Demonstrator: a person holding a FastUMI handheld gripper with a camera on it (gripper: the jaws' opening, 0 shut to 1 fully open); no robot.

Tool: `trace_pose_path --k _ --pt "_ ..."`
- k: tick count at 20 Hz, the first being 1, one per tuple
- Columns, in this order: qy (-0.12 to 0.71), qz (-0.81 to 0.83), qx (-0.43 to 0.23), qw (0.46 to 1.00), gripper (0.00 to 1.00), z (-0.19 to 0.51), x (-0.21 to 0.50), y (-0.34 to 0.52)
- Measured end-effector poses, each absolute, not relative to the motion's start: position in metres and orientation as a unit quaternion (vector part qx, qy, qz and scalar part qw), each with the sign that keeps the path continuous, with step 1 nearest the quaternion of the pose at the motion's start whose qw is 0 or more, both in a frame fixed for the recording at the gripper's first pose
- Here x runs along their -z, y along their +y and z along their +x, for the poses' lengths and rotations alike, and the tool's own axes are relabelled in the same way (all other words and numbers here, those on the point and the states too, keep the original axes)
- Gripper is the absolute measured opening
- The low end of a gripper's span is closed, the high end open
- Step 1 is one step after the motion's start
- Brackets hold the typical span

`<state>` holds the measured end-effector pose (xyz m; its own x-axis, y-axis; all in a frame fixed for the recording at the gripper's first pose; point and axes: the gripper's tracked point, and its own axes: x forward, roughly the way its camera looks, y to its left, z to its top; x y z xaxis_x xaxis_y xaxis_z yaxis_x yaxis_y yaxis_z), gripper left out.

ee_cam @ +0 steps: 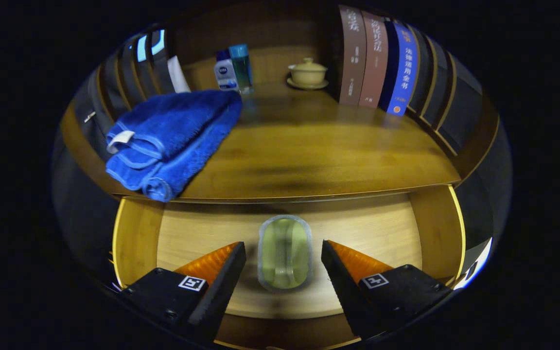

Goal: Pull open the drawer, take out the items inside it, and place them on the countertop above the cabinet.

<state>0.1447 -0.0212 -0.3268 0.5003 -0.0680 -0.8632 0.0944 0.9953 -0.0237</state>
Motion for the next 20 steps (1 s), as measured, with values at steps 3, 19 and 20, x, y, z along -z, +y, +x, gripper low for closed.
trace_pose_path --k 3,19,20 --pt "0.533 0.006 0.049 0.845 0.98 0.146 0.345 -0.023" --pt "0.574 0.004 0.050 0.817 0.21 0.145 0.363 -0.025" --pt "0.570 0.004 0.050 0.820 0.21 0.145 0.360 -0.025"
